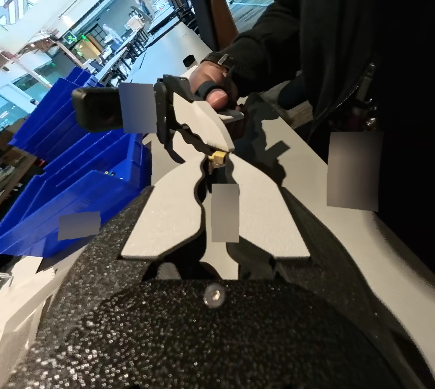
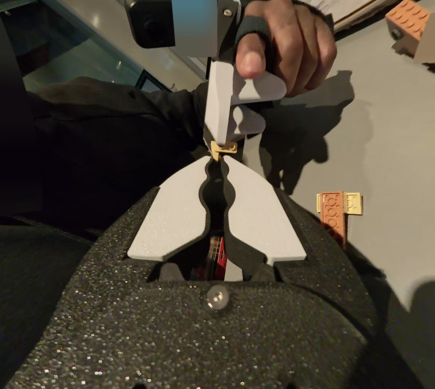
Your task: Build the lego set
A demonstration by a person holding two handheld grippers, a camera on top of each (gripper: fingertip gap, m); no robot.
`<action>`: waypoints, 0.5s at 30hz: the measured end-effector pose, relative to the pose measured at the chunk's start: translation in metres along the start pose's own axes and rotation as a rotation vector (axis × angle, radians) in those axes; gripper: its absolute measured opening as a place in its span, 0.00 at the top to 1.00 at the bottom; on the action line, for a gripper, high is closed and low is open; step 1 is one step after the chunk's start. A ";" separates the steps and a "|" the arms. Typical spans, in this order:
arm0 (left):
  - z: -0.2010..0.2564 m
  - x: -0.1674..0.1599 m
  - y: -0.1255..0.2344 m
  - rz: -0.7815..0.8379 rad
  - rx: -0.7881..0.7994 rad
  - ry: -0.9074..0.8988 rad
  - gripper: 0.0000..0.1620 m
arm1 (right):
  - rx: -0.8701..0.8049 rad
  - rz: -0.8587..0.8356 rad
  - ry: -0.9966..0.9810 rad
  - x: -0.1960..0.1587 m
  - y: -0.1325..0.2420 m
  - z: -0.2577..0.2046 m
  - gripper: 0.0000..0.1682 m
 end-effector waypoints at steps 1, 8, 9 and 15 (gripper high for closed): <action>0.001 -0.001 0.000 -0.001 -0.002 -0.004 0.92 | 0.000 -0.006 -0.001 -0.001 -0.001 0.000 0.97; 0.002 -0.009 -0.001 -0.004 0.034 0.039 0.93 | -0.111 -0.053 0.056 -0.001 0.001 0.006 0.90; 0.002 -0.010 -0.001 -0.004 0.044 0.055 0.93 | -0.148 -0.062 0.078 -0.001 0.002 0.007 0.88; -0.007 -0.033 0.006 -0.131 0.157 0.178 0.93 | -0.565 -0.238 0.269 -0.011 0.024 0.022 0.84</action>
Point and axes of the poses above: each gripper's, where its closed fingertips meet, y back along the fingers, x out of its top, z = x × y across the jaws, the point moved 5 cm from there along y, back along the fingers, and after that the axes turned 6 degrees about y, right-handed, at the moved point
